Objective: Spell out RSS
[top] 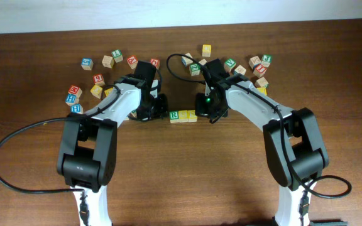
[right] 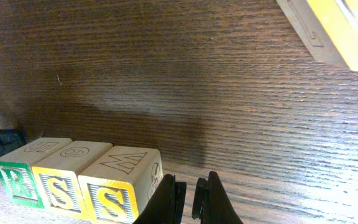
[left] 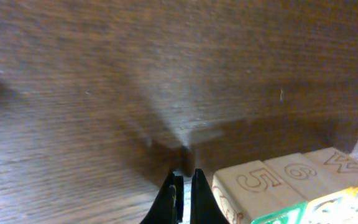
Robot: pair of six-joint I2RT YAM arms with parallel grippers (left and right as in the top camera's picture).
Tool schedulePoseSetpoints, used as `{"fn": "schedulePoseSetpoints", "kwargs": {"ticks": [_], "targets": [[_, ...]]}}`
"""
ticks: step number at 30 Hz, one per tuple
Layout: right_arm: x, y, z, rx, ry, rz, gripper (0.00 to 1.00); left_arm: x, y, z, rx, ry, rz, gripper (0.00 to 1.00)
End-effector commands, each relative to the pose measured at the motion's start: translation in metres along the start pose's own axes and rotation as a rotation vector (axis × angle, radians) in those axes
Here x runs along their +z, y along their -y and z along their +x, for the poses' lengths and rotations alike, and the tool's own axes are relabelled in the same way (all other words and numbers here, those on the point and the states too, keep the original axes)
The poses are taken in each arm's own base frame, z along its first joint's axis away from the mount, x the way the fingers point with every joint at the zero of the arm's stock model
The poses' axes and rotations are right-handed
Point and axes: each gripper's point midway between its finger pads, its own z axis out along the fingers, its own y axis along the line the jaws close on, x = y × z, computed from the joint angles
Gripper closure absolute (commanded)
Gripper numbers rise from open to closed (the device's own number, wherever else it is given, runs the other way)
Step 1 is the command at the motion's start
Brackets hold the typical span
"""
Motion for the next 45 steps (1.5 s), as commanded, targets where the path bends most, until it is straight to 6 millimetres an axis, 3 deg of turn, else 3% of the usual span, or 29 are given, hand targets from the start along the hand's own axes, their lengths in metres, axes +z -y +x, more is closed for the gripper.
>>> {"fn": "schedulePoseSetpoints", "kwargs": {"ticks": [1,18,32,45], "targets": [[-0.001,-0.007,-0.004,-0.005,0.014,-0.005,0.96,0.008,0.004,0.007,-0.007,-0.033,0.019,1.0],[-0.001,-0.008,-0.004,-0.005,0.011,-0.012,0.96,0.009,0.011,0.009,0.0,-0.043,0.048,1.0],[0.003,-0.034,0.007,-0.054,-0.007,-0.069,0.96,0.008,0.017,0.009,0.044,-0.047,0.083,1.0],[0.002,-0.035,0.003,-0.058,0.011,-0.072,0.96,0.008,0.017,0.014,0.048,-0.066,0.086,1.0]]}}
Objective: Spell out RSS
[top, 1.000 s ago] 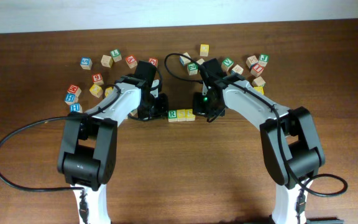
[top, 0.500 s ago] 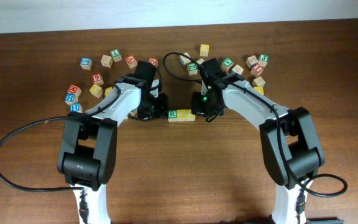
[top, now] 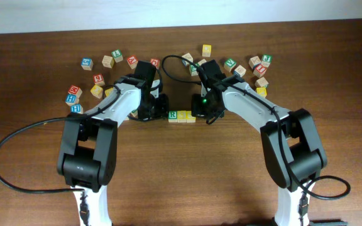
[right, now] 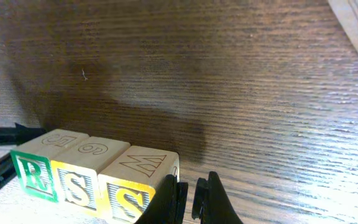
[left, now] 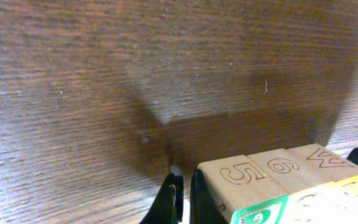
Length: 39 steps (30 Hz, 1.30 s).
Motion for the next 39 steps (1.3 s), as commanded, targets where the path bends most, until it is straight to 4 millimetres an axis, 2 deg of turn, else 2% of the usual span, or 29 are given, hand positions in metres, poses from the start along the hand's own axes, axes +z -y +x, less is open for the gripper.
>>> {"fn": "schedulePoseSetpoints", "kwargs": {"ticks": [1,20,24,39], "targets": [[0.001,-0.02,0.0,-0.032,0.005,-0.046,0.96,0.009,0.01,0.01,0.018,-0.049,0.048,1.0],[0.001,-0.015,0.007,0.0,-0.025,-0.025,0.96,0.009,0.01,0.009,0.021,-0.042,0.046,1.0],[0.001,-0.007,0.003,0.0,-0.004,0.017,0.96,0.009,0.009,0.009,0.02,-0.044,0.045,1.0],[0.001,-0.009,0.0,-0.023,0.012,0.011,0.96,0.008,0.009,0.01,0.018,-0.049,0.043,1.0]]}}
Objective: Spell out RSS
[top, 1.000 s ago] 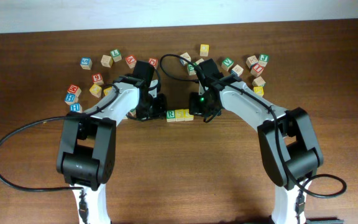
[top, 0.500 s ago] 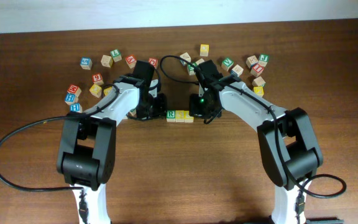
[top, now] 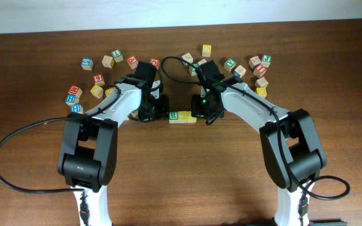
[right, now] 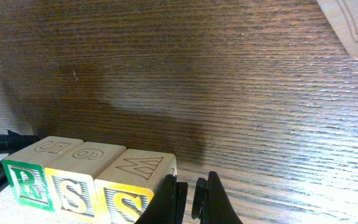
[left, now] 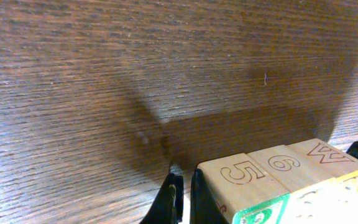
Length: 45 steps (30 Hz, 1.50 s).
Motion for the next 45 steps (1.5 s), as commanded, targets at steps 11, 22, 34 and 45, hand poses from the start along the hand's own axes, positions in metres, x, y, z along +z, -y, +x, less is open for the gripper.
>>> {"fn": "schedulePoseSetpoints", "kwargs": {"ticks": [11,22,34,45], "targets": [[-0.001,-0.006,-0.004,-0.021,0.02,0.012,0.95,0.006,-0.01,0.003,0.006,-0.017,-0.044,1.0],[-0.039,0.026,-0.023,0.006,-0.019,0.076,0.9,-0.03,-0.044,-0.022,-0.071,0.019,-0.102,1.0],[-0.059,0.016,-0.035,0.001,0.025,0.054,0.85,-0.055,0.004,-0.056,0.04,0.162,-0.043,1.0],[-0.06,0.024,-0.039,0.001,0.045,0.102,0.33,-0.034,0.049,-0.051,0.156,0.191,-0.027,0.86]]}}
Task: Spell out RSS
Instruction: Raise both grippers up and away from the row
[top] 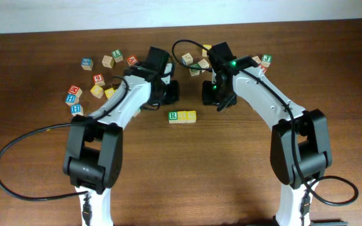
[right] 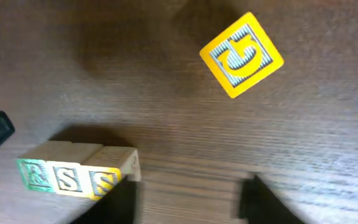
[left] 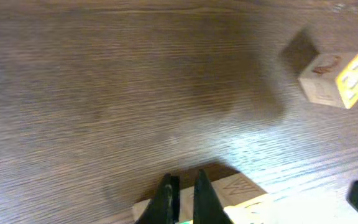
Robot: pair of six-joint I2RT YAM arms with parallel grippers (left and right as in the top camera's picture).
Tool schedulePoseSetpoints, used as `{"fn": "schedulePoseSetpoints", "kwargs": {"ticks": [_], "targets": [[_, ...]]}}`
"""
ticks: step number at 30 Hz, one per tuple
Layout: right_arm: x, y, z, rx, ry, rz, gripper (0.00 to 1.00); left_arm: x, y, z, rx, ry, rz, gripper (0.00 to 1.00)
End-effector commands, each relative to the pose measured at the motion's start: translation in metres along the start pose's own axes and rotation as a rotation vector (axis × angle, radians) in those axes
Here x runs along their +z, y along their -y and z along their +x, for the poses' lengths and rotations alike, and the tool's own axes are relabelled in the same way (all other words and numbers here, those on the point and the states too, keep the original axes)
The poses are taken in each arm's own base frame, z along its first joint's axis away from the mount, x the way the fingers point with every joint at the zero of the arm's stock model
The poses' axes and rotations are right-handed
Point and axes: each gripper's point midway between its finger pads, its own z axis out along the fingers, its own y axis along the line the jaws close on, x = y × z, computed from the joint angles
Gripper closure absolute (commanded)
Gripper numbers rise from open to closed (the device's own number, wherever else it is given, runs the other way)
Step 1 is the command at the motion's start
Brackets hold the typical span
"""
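Observation:
Three blocks reading R, S, S point(top: 182, 116) stand side by side in a row at mid-table, green R at the left and two yellow S blocks to its right. The right wrist view shows the same RSS row point(right: 73, 177) at lower left. My left gripper point(top: 168, 93) hovers behind the row's left end; in its wrist view the left gripper point(left: 183, 193) is shut and empty above the row point(left: 241, 190). My right gripper point(top: 211, 94) hangs behind the row's right end. Its fingers point(right: 114, 202) are blurred and spread wide, so the right gripper point(right: 188, 202) is open, holding nothing.
Loose letter blocks lie scattered at the back left point(top: 93, 80) and back right point(top: 256, 66). A yellow G block point(right: 241, 55) lies beyond the row, and a yellow-faced block point(left: 335, 79) sits at the left wrist view's upper right. Black cables point(top: 17, 141) trail over the table.
Both grippers were shut, low at the two ends of the row. Now both are higher and farther back from it, and the right gripper has opened. The row stays in place.
First both shut grippers sat low beside the row, the right one slightly off its end. Then they stood against the two ends, with the blocks tight together. Now both arms are back and up, and the RSS row stands alone.

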Motion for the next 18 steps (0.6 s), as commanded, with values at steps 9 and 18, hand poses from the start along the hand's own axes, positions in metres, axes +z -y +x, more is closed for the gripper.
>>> {"fn": "schedulePoseSetpoints", "kwargs": {"ticks": [9,18], "targets": [[-0.012,0.008,-0.013,0.0,0.067,0.064,0.09,-0.005,-0.001,-0.005,-0.025,0.011,-0.013,0.93],[-0.012,0.009,-0.014,0.001,0.068,0.065,0.55,-0.003,-0.002,0.002,-0.029,-0.01,-0.019,1.0]]}}
